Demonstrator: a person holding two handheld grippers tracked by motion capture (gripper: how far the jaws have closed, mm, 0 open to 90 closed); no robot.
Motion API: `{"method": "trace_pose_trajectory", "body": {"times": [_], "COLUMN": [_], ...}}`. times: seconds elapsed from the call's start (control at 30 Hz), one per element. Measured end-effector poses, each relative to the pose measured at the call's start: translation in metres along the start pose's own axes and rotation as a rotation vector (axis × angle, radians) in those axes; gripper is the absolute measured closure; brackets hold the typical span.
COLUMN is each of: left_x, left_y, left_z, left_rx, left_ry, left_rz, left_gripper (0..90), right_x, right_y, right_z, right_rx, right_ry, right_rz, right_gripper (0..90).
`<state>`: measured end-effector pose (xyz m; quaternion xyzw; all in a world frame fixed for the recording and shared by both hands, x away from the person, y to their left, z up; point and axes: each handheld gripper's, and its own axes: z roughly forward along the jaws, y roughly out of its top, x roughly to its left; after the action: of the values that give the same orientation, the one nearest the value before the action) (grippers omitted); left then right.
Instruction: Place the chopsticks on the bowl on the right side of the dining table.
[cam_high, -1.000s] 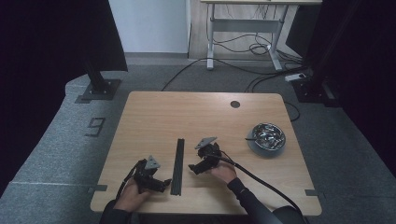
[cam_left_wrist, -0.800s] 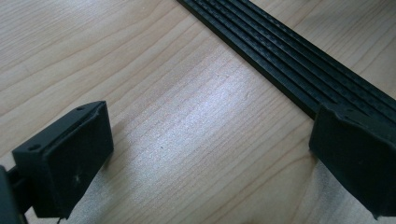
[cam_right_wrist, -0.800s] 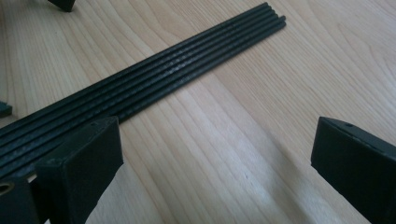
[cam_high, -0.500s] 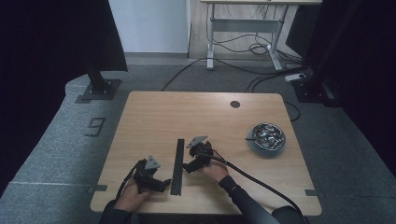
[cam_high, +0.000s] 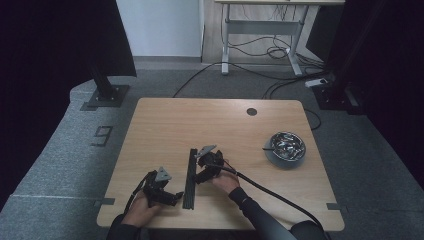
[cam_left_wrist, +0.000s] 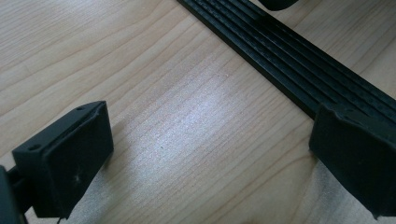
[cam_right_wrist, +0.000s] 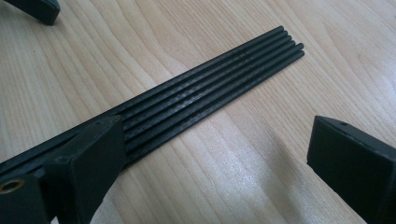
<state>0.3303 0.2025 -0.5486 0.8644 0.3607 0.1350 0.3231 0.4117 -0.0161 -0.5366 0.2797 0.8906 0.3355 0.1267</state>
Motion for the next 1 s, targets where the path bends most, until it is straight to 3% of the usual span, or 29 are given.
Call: {"method": "trace_pose_trajectory", "body": {"times": [0.2,0.6,1.0], "left_x": [0.0,0.0,0.0], "left_y": [0.0,0.0,0.0], "left_z": [0.0,0.0,0.0], "left_rx": [0.0,0.0,-0.001], "left_ry": [0.0,0.0,0.0], "left_rz": [0.0,-0.001,-0.002], "left_gripper": [0.0,0.0,0.0], "right_x": [0.001,-0.002,-0.01], "right_y": [0.0,-0.003,-0.009], "right_z": [0.003,0.006,0.001], "right_rx": [-0.008,0.026,0.028], "right_ry": [-0.009,-0.033,-0.039], "right_rz": [0.012,0.002,0.019], "right_gripper": [4.8,5.3,5.1]}}
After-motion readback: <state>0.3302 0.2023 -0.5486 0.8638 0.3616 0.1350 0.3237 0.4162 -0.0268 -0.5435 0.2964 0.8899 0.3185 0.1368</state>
